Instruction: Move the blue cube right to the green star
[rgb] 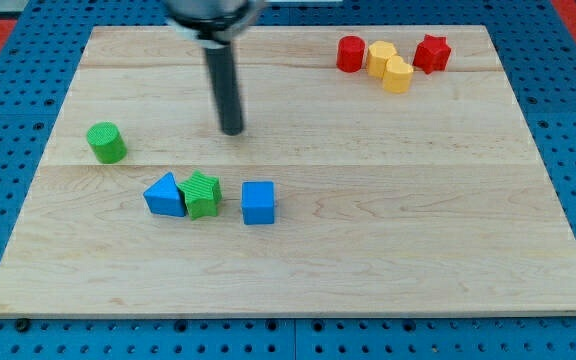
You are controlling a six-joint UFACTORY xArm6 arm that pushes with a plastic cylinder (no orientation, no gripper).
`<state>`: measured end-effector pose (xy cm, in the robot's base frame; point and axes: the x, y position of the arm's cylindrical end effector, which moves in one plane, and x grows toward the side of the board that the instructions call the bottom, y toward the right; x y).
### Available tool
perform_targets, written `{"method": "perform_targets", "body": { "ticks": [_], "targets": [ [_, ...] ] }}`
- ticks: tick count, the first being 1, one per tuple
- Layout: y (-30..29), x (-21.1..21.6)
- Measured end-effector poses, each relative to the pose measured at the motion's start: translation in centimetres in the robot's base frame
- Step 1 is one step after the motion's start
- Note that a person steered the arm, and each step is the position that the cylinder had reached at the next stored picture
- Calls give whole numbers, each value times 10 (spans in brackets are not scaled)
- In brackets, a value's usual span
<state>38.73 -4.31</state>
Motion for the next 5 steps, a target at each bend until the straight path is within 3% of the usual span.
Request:
{"method": "perform_targets", "body": {
  "ticks": [2,3,5],
  "targets": [
    [135,49],
    [149,96],
    [74,150]
  ]
}}
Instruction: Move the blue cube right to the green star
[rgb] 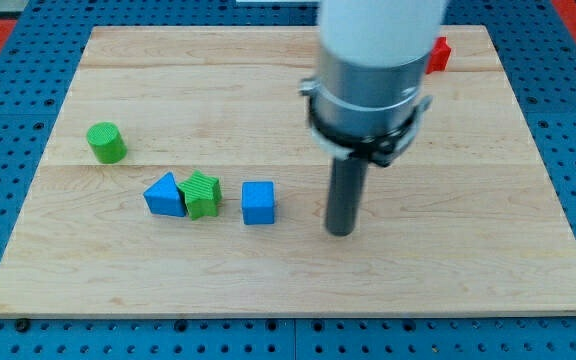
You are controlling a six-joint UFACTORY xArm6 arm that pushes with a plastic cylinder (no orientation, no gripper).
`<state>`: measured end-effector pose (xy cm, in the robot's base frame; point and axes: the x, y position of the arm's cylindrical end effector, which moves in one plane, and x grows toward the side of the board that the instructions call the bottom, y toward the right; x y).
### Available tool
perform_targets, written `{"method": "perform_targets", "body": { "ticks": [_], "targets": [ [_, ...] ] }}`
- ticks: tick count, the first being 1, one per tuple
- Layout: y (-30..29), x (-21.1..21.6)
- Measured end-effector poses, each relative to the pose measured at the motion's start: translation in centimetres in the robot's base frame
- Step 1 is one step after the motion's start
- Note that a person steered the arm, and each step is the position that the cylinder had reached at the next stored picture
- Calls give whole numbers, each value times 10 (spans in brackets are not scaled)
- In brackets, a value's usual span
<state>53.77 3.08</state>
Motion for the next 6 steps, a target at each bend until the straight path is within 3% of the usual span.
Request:
{"method": "perform_targets", "body": {
  "ticks": [1,4,6],
  "targets": [
    [-37,-3],
    [-48,-57],
    [-71,-44]
  ]
}}
